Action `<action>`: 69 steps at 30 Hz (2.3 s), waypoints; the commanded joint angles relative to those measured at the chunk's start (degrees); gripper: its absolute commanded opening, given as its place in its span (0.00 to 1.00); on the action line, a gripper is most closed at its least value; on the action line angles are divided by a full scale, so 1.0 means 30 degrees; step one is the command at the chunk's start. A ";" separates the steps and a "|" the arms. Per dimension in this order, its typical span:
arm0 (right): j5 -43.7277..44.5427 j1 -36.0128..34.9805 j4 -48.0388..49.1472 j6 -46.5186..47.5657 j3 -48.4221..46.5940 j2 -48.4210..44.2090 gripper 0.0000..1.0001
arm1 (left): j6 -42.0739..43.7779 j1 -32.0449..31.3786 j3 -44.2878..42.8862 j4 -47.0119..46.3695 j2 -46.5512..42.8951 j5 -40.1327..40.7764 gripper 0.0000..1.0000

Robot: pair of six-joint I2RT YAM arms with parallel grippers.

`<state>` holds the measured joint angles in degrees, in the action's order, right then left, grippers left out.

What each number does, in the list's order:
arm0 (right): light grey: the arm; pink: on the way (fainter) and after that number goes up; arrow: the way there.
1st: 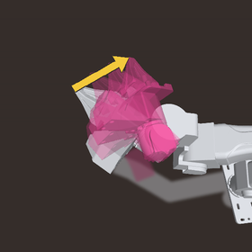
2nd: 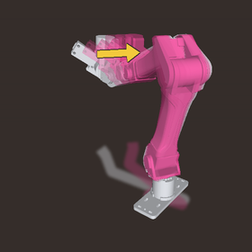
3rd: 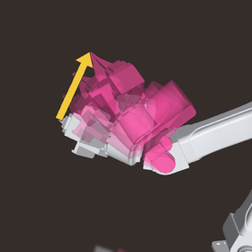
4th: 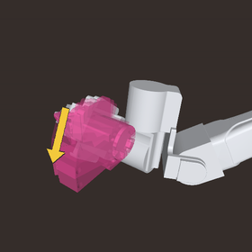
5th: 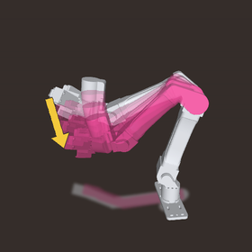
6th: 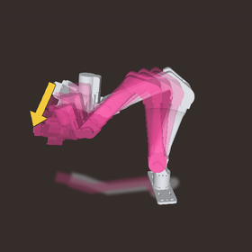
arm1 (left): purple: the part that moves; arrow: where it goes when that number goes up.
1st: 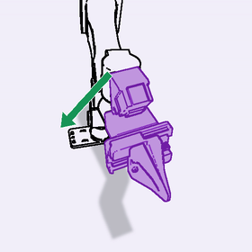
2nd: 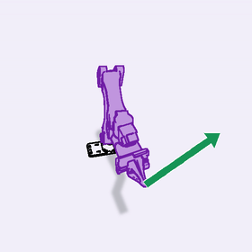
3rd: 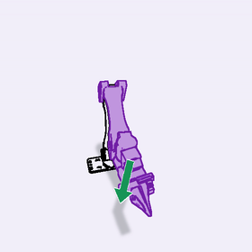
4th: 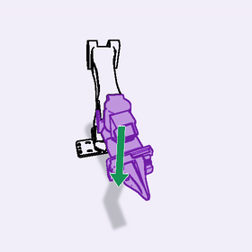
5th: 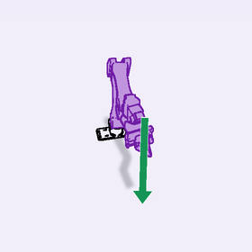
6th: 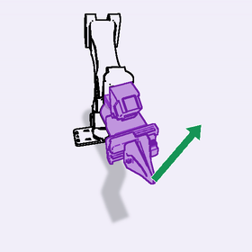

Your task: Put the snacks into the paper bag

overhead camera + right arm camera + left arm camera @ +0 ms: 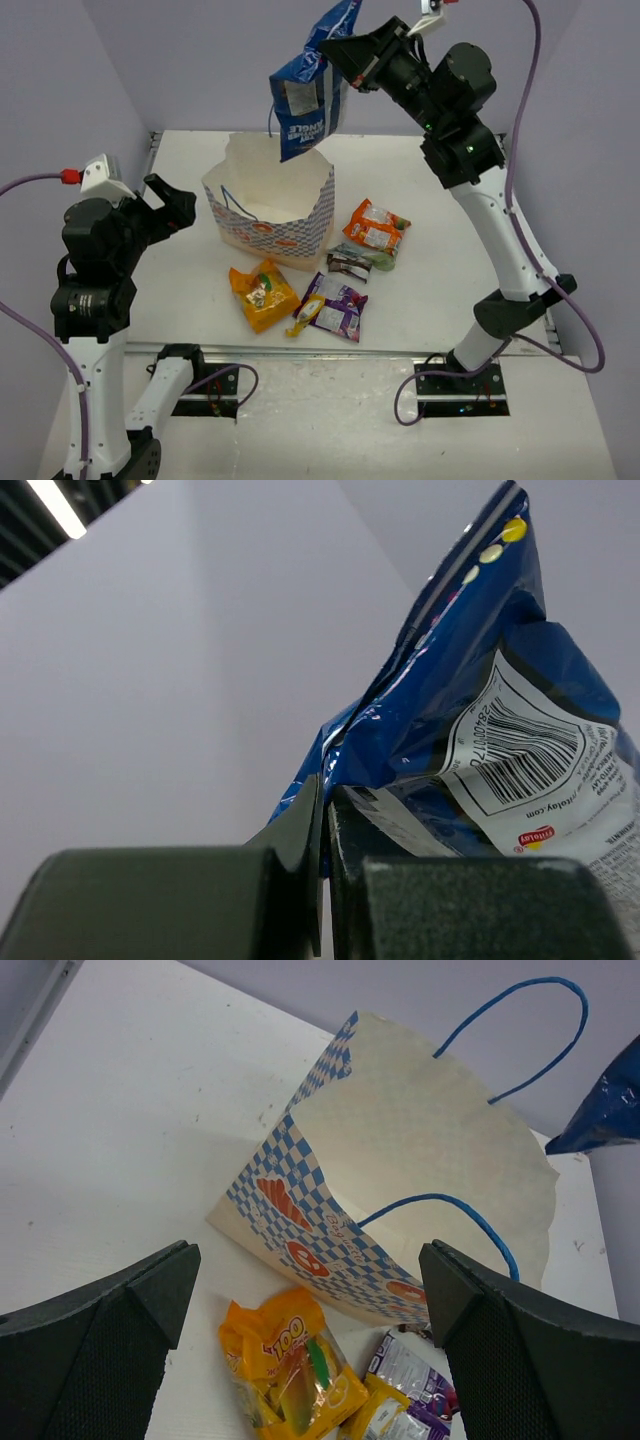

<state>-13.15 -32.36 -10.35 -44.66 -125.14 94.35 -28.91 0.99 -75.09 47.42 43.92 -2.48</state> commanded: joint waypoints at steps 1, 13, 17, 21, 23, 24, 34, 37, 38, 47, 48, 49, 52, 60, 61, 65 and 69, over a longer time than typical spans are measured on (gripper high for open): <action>-0.1798 -0.0579 0.5086 -0.2567 -0.2141 0.1301 0.00 | 0.0084 -0.0068 0.0010 -0.0688 -0.0285 0.0504 1.00; -0.2560 -0.1284 0.6730 -0.5092 -0.1911 0.3474 0.26 | 0.0055 -0.0039 0.0684 -0.0719 -0.0724 0.0710 1.00; -0.3584 -0.1430 0.6527 -0.4361 -0.1616 0.3269 0.99 | -0.0091 -0.0068 0.0830 -0.0718 -0.0900 0.0739 1.00; -0.3645 -0.1401 0.5942 -0.3308 -0.0451 0.1869 0.99 | -0.0412 -0.0068 0.0947 -0.0923 -0.0959 0.0710 1.00; -0.3703 -0.1401 0.5093 -0.2342 0.1126 0.0930 0.99 | -0.0559 -0.0068 0.0919 -0.0952 -0.0901 0.0710 1.00; -0.3675 -0.1401 0.4887 -0.1961 0.1950 -0.0265 0.99 | -0.0676 -0.0068 0.0919 -0.1011 -0.0929 0.0710 1.00; -0.4992 -0.1401 -0.1434 0.4718 1.2031 -0.7243 0.99 | -0.0824 -0.0068 0.0919 -0.1538 -0.0521 0.1208 1.00; -0.5489 -0.1401 -0.3781 0.5949 1.4228 -0.7950 0.99 | -0.0941 -0.0068 0.1035 -0.1860 -0.0052 0.0975 1.00; -0.5723 -0.1401 -0.4106 0.6156 1.5307 -0.8068 0.99 | -0.0941 -0.0068 0.1036 -0.1948 0.0210 0.0915 1.00; -0.6546 -0.1957 -0.3084 0.7357 2.0999 -0.8012 0.99 | -0.0999 -0.0068 -0.0603 -0.2740 0.2058 0.0183 1.00; -0.6400 -0.2074 -0.2938 0.7649 2.1175 -0.7663 0.99 | -0.0999 -0.0068 -0.0953 -0.2740 0.2204 0.0095 1.00; -0.6167 -0.2423 -0.2821 0.7710 2.1351 -0.7514 0.99 | -0.0999 -0.0068 -0.1072 -0.2711 0.2234 0.0036 1.00; -0.5697 -0.2893 -0.1481 0.7390 2.2287 -0.7105 0.99 | -0.0941 -0.0068 -0.1220 -0.2594 0.2235 0.0153 1.00; -0.4058 -0.4651 0.2769 0.5252 2.4837 -0.5874 0.99 | -0.0502 -0.0068 -0.2157 -0.1862 0.2117 0.0710 1.00; -0.3649 -0.4972 0.3240 0.5134 2.4984 -0.5669 0.99 | -0.0443 -0.0039 -0.2245 -0.1803 0.2146 0.0710 1.00; -0.3294 -0.5472 0.6081 0.4752 2.5571 -0.3508 0.99 | -0.0297 -0.0068 -0.2362 -0.1306 0.2000 0.1237 1.00; -0.3031 -0.5912 0.8336 0.4372 2.4899 -0.0985 0.99 | -0.0004 -0.0068 -0.2742 -0.0720 0.1854 0.1529 1.00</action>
<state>-24.67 -49.28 5.26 -29.87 -48.93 87.26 -30.68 0.99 -80.49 43.77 50.09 0.38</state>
